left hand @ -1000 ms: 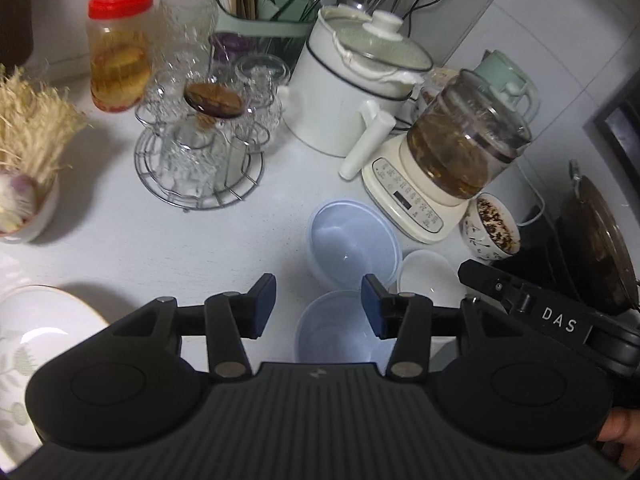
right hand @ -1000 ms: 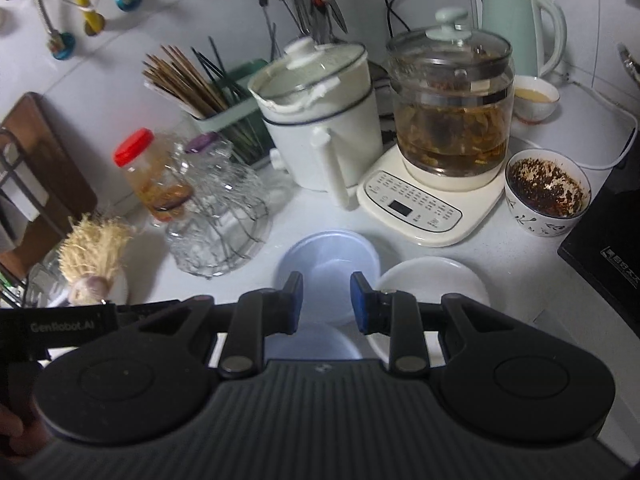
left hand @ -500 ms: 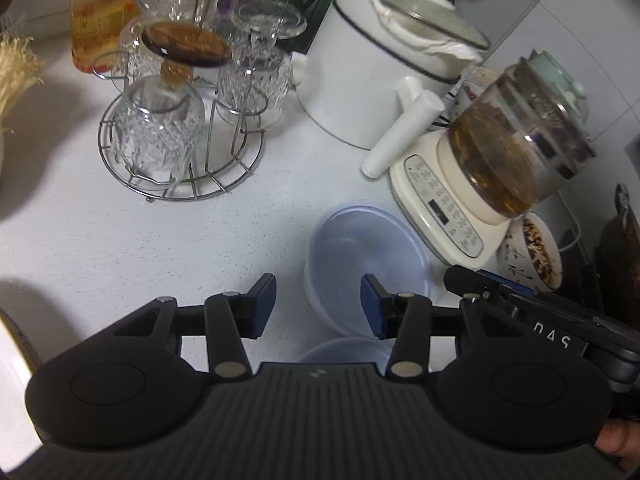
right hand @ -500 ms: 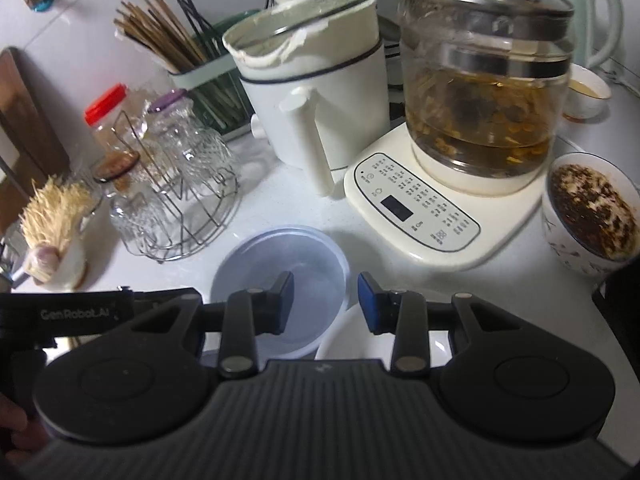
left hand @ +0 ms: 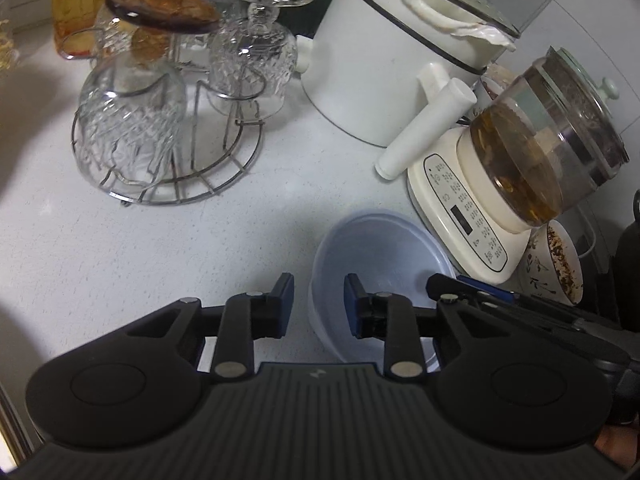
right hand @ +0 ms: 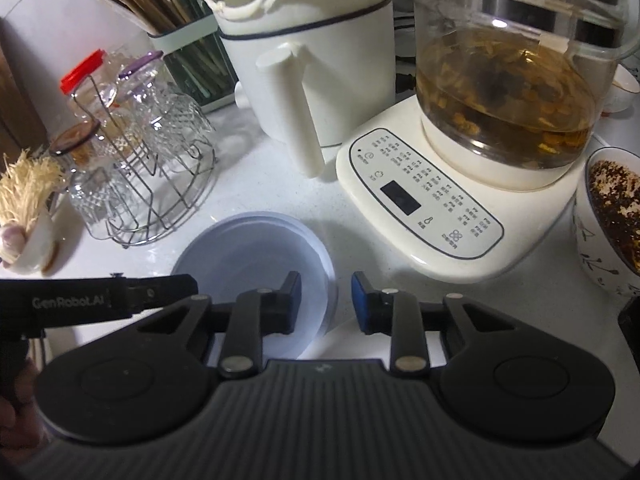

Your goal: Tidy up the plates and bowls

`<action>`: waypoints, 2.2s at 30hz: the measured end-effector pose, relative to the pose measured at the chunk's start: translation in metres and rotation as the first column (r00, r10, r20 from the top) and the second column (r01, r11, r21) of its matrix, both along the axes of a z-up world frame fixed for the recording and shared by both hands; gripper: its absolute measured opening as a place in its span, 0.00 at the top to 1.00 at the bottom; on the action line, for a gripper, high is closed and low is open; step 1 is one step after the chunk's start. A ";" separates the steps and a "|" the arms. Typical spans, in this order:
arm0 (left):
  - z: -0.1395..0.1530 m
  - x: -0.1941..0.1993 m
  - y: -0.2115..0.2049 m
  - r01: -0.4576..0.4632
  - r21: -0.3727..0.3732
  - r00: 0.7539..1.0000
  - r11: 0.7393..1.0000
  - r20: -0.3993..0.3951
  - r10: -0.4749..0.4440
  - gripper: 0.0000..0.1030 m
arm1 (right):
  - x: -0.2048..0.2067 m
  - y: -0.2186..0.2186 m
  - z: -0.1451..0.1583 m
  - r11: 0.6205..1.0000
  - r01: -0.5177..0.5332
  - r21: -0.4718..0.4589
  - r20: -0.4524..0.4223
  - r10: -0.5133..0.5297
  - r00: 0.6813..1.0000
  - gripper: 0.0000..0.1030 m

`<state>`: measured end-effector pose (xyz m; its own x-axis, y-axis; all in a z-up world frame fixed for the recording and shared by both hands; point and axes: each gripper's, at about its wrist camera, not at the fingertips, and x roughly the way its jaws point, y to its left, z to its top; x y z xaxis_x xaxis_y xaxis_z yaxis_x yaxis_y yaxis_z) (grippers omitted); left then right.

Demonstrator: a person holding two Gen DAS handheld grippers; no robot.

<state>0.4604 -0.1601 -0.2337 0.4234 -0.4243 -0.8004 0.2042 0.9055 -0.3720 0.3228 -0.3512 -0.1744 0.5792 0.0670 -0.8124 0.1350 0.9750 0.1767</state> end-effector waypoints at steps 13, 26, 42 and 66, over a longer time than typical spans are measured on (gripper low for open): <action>-0.003 0.009 -0.005 0.016 -0.041 1.000 0.999 0.019 -0.015 0.70 | 0.009 0.006 -0.002 0.999 -0.035 -0.018 0.013 0.035 0.999 0.81; 0.043 -0.004 0.001 -0.002 -0.031 0.998 1.000 0.065 0.004 0.70 | 0.002 0.013 0.041 0.999 -0.039 -0.005 0.063 0.039 0.997 0.81; 0.112 -0.043 0.023 -0.015 -0.012 0.997 1.000 0.081 0.016 0.70 | -0.025 0.032 0.100 0.998 -0.050 0.022 0.088 0.048 0.995 0.81; 0.096 -0.078 0.038 0.136 0.011 0.990 0.991 0.022 -0.136 0.69 | -0.085 0.052 0.094 0.992 0.103 0.077 0.062 -0.108 0.992 0.81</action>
<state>0.3823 -0.1218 -0.1376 0.3801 -0.4718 -0.7956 0.3341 0.8721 -0.3575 0.2378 -0.2992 -0.0803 0.6381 0.0608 -0.7676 0.2223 0.9399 0.2592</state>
